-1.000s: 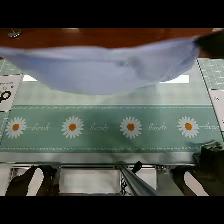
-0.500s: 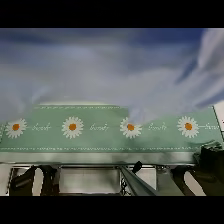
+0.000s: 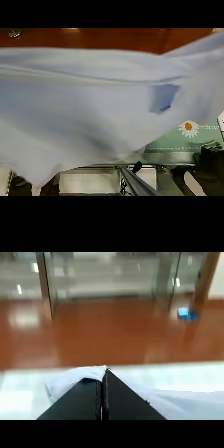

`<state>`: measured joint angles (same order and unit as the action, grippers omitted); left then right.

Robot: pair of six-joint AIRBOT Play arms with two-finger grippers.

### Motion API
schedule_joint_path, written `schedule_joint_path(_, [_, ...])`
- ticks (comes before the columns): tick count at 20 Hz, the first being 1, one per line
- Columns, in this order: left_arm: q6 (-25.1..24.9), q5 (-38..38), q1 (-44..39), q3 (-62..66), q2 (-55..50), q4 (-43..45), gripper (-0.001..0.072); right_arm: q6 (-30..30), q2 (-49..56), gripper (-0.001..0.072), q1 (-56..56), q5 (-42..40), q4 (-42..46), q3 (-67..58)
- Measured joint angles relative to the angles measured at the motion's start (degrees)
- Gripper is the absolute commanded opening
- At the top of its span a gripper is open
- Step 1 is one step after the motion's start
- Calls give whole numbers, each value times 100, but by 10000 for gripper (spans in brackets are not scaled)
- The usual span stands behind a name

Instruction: Fold the shirts.

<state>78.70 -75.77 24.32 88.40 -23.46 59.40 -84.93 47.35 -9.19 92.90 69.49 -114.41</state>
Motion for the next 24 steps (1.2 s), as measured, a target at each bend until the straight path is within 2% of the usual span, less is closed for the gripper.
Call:
schedule_joint_path(3, [195, -750, 0, -444, -208, 74, 14, -7, 291, 20, 0, 435, 149, 496])
schedule_joint_path(7, [262, -769, -7, -1486, -614, -24, 14, -9, 1047, 20, 0, -111, 26, 992])
schedule_joint_path(16, [-299, 881, -142, -2271, -2712, -916, 14, 133, 3401, 20, 72, -2214, -1152, 1178])
schedule_joint_path(24, [-498, 2319, -1051, -2319, -4603, -1113, 14, 350, 4964, 20, 479, -3477, -1152, 1189])
